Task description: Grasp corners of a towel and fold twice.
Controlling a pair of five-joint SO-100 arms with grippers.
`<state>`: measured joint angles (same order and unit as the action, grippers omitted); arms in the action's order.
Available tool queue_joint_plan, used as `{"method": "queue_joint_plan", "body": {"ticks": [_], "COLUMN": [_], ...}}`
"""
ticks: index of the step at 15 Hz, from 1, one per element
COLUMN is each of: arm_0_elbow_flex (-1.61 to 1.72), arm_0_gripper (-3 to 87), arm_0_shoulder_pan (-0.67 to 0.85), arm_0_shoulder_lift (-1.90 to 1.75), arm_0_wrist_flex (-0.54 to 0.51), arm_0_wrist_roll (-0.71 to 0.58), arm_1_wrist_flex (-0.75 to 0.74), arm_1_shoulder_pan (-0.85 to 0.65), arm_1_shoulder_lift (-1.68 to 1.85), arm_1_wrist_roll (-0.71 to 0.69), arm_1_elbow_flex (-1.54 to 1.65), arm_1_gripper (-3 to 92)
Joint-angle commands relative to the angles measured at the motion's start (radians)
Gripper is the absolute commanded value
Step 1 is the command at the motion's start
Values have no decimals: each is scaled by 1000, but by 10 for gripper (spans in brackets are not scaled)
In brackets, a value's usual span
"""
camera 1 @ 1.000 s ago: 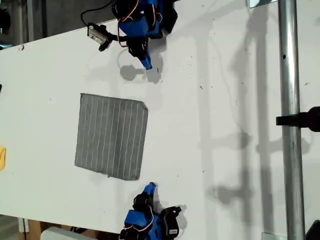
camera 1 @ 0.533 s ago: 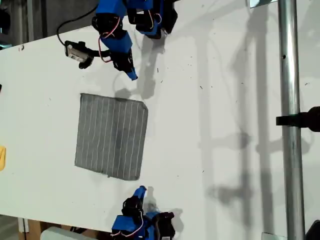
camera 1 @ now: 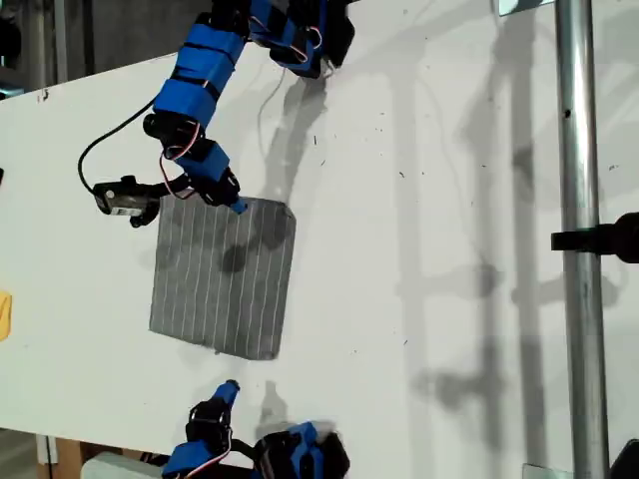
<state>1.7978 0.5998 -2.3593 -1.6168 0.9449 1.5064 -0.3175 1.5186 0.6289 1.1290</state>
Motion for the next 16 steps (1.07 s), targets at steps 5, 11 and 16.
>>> {"method": "queue_joint_plan", "body": {"ticks": [5,11,16], "arm_0_elbow_flex": [-339,-328,-301], "arm_0_gripper": [-29,-29,-29], "arm_0_shoulder_pan": [25,-8,-31], "arm_0_shoulder_lift": [218,272,272], "arm_0_wrist_flex": [-41,-35,-34], "arm_0_wrist_roll": [-137,-114,-97], "arm_1_wrist_flex": [44,103,75], "arm_1_shoulder_pan": [-46,-52,-58], "arm_1_shoulder_lift": [-89,-222,-268], "arm_1_wrist_roll": [-112,-193,-192], "arm_1_elbow_flex": [-219,-213,-206], "arm_1_gripper": [-2,392,423]}}
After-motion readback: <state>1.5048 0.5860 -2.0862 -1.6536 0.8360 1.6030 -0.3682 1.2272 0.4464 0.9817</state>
